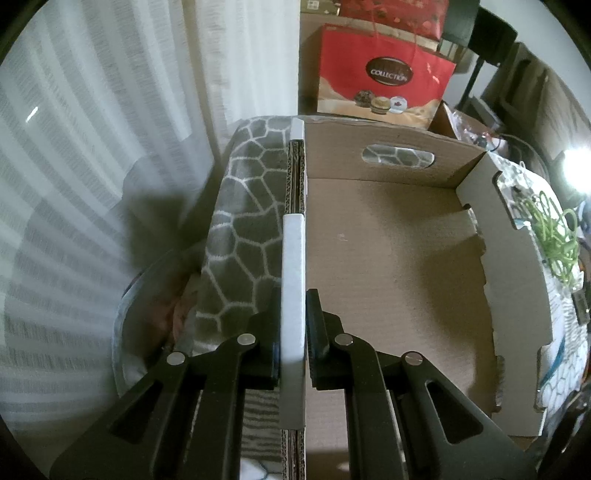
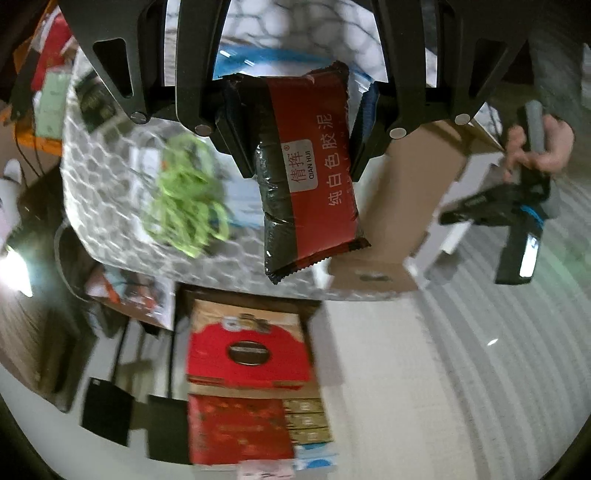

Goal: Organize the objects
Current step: 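Carry the red packet into the cardboard box and open the right gripper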

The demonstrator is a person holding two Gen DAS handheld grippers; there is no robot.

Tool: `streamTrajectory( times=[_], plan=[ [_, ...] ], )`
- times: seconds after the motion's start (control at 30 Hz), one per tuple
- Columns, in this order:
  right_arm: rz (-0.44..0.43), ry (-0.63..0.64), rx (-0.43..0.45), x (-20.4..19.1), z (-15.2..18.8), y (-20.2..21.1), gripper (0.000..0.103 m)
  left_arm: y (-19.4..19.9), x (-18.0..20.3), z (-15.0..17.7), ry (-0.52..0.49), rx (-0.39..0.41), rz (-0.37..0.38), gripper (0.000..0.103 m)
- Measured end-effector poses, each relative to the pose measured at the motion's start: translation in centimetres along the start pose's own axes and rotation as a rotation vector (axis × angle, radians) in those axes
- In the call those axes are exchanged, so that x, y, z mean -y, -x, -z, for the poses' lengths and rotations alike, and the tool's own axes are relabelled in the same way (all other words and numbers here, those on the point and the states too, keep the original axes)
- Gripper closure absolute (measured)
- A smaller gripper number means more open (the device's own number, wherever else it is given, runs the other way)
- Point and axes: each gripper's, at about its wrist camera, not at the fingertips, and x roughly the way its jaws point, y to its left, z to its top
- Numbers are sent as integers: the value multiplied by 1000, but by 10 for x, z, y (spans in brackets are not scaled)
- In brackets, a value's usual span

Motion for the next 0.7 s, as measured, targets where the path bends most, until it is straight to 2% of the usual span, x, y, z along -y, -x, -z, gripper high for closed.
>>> streamTrajectory(
  times=[0.33, 0.53, 0.7],
  plan=[
    [-124, 28, -73, -55, -32, -59, 52, -1, -2, 0, -3, -1, 14, 93],
    [-159, 36, -121, -78, -39, -89, 52, -1, 0, 0, -3, -2, 14, 93],
    [-142, 54, -162, -94, -36, -119, 52, -1, 0, 0, -3, -3, 16, 93]
  ],
)
